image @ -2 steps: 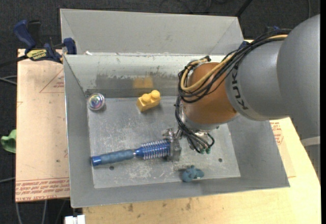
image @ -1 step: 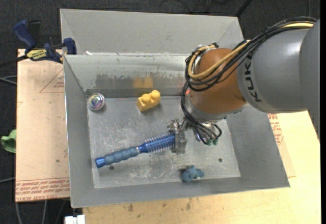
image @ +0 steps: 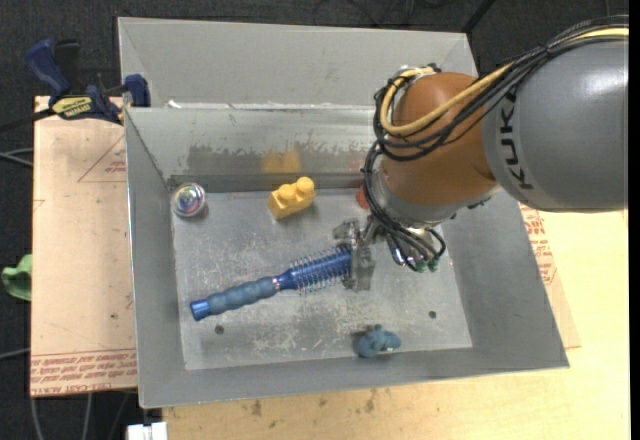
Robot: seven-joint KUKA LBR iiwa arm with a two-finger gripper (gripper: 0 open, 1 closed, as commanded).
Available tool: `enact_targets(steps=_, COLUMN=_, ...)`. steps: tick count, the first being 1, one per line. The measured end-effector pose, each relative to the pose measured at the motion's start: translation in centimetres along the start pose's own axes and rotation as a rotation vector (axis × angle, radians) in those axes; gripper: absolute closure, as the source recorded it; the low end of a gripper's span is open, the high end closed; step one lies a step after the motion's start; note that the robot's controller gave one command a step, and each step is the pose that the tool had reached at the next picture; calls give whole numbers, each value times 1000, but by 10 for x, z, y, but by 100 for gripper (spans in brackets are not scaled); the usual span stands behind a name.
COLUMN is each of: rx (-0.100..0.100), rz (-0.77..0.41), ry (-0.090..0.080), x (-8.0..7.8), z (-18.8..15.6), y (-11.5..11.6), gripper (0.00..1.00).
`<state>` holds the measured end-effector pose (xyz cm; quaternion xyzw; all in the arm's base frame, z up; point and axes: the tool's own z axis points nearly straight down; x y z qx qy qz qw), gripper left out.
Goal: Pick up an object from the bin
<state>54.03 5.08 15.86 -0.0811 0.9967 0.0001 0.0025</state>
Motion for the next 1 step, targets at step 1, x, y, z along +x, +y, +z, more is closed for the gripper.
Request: enact_targets(steps=1, rx=0, rz=1, ry=1, x=-1, z=-25, y=0, gripper=100)
